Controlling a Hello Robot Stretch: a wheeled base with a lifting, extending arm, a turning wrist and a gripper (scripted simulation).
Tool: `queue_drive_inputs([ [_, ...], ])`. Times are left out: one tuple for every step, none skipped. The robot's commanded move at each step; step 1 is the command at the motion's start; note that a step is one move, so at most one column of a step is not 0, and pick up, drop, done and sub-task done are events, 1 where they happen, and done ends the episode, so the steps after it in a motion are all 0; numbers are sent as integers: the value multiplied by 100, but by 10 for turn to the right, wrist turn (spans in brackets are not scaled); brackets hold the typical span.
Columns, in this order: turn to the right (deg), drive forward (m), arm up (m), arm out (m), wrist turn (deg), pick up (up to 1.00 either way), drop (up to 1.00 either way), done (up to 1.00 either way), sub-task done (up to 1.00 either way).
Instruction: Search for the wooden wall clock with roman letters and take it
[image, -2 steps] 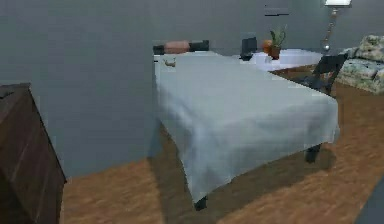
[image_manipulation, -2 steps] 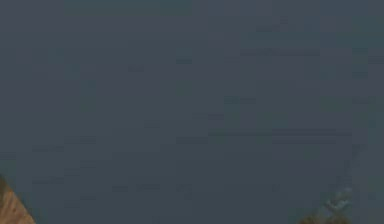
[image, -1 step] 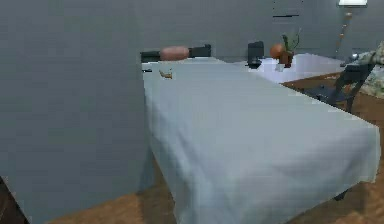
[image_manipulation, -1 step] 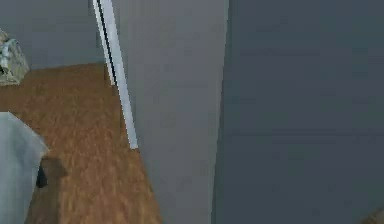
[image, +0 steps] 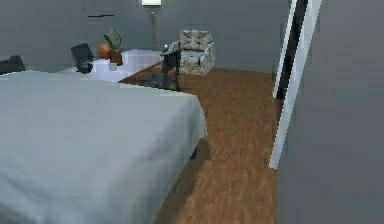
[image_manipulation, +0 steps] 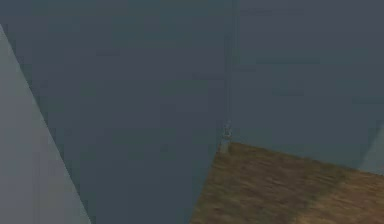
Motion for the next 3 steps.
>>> queue_drive_inputs([
  [60,0,0,0,0,0,0,0,0],
  [0,10,0,0,0,0,0,0,0],
  [120,0,0,0,0,0,0,0,0],
])
